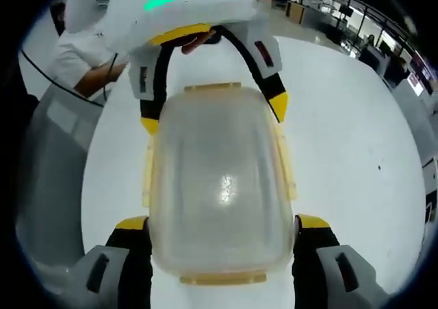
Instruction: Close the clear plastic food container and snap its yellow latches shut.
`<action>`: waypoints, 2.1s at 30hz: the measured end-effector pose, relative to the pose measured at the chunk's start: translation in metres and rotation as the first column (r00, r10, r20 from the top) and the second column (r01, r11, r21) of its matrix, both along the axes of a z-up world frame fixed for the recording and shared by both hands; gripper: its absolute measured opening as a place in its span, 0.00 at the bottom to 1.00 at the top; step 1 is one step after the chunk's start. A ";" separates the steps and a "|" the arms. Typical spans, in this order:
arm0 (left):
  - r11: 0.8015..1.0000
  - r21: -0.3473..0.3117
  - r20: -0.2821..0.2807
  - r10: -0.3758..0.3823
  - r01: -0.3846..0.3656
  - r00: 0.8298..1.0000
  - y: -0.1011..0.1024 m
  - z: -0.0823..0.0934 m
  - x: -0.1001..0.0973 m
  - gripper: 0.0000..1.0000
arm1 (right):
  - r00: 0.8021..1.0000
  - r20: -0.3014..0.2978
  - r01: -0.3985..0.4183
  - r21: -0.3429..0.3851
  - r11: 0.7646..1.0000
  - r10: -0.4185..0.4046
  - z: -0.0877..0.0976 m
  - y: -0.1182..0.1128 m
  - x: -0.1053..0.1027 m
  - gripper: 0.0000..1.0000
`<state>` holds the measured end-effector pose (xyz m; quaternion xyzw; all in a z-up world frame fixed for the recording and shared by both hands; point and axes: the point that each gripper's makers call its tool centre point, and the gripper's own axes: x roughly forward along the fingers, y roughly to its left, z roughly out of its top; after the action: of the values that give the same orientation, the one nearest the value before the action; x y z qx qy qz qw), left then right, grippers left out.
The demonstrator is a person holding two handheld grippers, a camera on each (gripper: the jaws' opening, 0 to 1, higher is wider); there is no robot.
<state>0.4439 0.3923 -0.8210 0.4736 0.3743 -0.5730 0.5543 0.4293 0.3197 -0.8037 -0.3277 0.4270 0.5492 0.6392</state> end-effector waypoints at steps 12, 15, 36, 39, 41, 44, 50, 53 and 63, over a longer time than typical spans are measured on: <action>0.999 -0.015 -0.009 0.044 -0.045 0.999 0.000 0.000 0.008 0.94 | 0.999 0.002 -0.044 -0.047 0.998 0.044 -0.001 -0.003 0.012 0.85; 0.999 -0.018 -0.010 0.047 -0.048 0.999 0.000 0.000 0.010 0.94 | 0.999 0.002 -0.045 -0.054 0.998 0.045 -0.001 -0.004 0.014 0.86; 1.000 -0.023 -0.013 0.016 -0.016 1.000 -0.008 0.013 0.009 0.99 | 0.995 0.026 -0.093 -0.034 0.995 0.094 0.001 0.000 0.014 0.89; 1.000 -0.025 -0.007 0.011 -0.011 1.000 -0.010 0.016 0.010 0.99 | 0.997 0.025 -0.073 -0.006 0.997 0.073 0.006 0.003 0.015 0.92; 1.000 -0.026 -0.002 0.007 -0.007 1.000 -0.011 0.017 0.010 0.99 | 0.997 0.028 -0.072 -0.006 0.997 0.072 0.008 0.003 0.016 0.92; 1.000 -0.023 0.003 0.007 -0.007 1.000 -0.012 0.019 0.012 0.99 | 0.997 0.035 -0.071 -0.002 0.997 0.071 0.011 0.002 0.015 0.92; 0.999 -0.044 0.005 0.021 -0.021 1.000 -0.014 0.027 0.013 0.98 | 0.995 0.060 -0.079 -0.006 0.997 0.079 0.014 -0.004 0.011 0.90; 0.998 -0.062 0.017 0.023 -0.022 1.000 -0.014 0.031 0.015 0.96 | 0.996 0.078 -0.055 0.038 0.998 0.052 0.019 -0.002 0.014 0.89; 0.958 -0.252 -0.009 0.138 -0.135 0.990 -0.021 0.047 0.015 0.93 | 0.991 0.114 0.049 0.202 0.978 -0.073 0.034 0.001 0.013 0.88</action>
<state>0.4589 0.3718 -0.7736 0.3751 0.3279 -0.5741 0.6498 0.4428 0.3211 -0.7700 -0.2816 0.3406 0.5483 0.7100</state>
